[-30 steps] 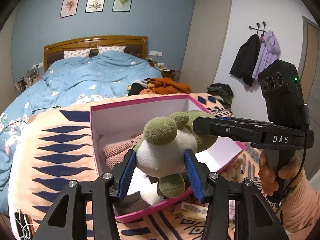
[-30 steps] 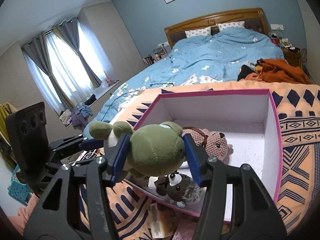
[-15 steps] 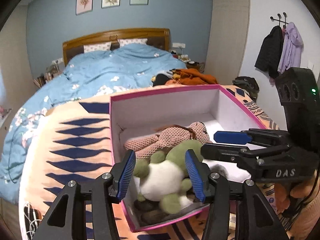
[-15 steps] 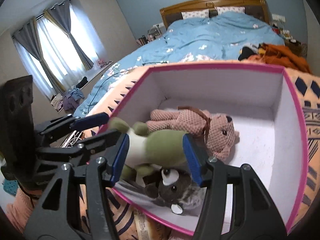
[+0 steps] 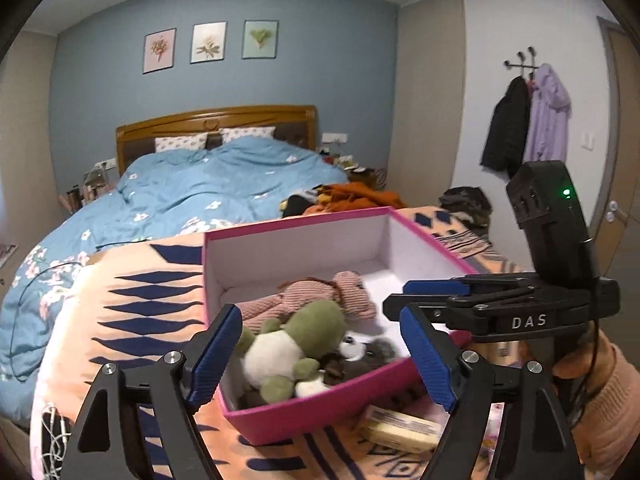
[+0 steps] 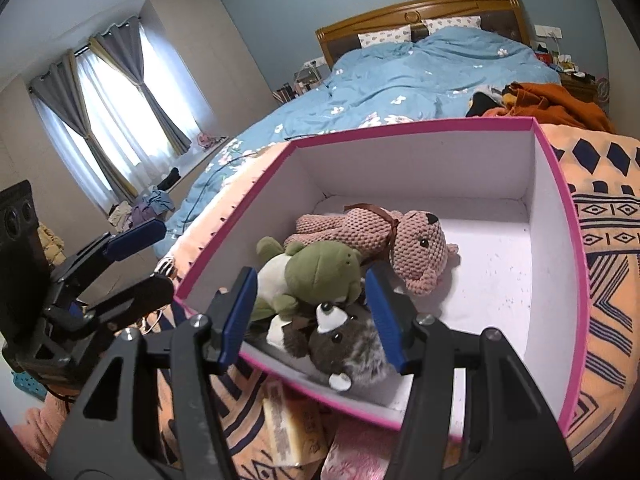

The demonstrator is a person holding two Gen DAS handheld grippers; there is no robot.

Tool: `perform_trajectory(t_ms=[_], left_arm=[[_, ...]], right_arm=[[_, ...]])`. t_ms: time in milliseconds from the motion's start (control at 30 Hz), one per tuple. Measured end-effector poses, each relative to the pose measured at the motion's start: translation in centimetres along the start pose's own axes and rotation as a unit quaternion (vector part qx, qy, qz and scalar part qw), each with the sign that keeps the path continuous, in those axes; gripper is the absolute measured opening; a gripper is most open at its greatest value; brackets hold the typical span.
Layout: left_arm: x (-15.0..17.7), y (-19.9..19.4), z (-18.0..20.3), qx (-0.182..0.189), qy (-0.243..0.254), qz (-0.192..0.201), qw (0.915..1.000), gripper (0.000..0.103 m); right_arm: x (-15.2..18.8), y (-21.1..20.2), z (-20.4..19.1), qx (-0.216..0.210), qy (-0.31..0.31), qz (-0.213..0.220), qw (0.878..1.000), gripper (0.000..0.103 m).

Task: Organize objects
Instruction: 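Lower the turtle into the box and open the right gripper, then move the right gripper to the beige bunny plush beside the box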

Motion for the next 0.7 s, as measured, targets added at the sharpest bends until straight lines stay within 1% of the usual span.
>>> perform_trajectory(t_ms=[200,333,467,533,567,633,700], left_arm=[[1.5,-1.3,2.2,0.034,0.006,0.005,0.9994,0.083],[3.1,-1.0,3.2,0.053,0.003,-0.011,0.9985,0.083],[5.1,0.0,4.6,0.077,-0.006,-0.034,0.9964,0.083],[6.1,0.6,5.4,0.094,-0.016,-0.045,0.9944,0.083],[6.5,0.9,5.7,0.099,-0.018,-0.050,0.9936,0.083],[7.5,1.5,6.7,0.109,-0.023,-0.060,0.9920,0.083],[8.0,2.1,7.4,0.121,-0.033,-0.065,0.9900,0.083]], right_arm=[[1.7,-3.3,-0.9,-0.009,-0.018,0.022,1.000,0.058],[3.4,-5.7,-1.1,-0.014,-0.030,0.035,0.999,0.058],[5.7,-7.4,0.0,-0.011,-0.016,0.031,0.999,0.058],[6.8,-7.9,0.9,0.010,-0.012,0.030,0.999,0.058],[7.4,-8.1,1.5,0.025,-0.009,0.030,0.999,0.058],[8.7,-8.3,2.6,0.040,0.002,0.023,0.999,0.058],[9.7,-8.5,4.0,0.075,0.006,0.020,0.997,0.058]])
Point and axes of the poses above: each gripper's, at about its wrist camera, not at the fingertips, and y roughly the way its jaws point, z to its right, x to its underside, the point moved 6 cm from there along y, roughly the way its jaws point, and after that the axes turned 9 degrees about x, right-handed, at the moved point
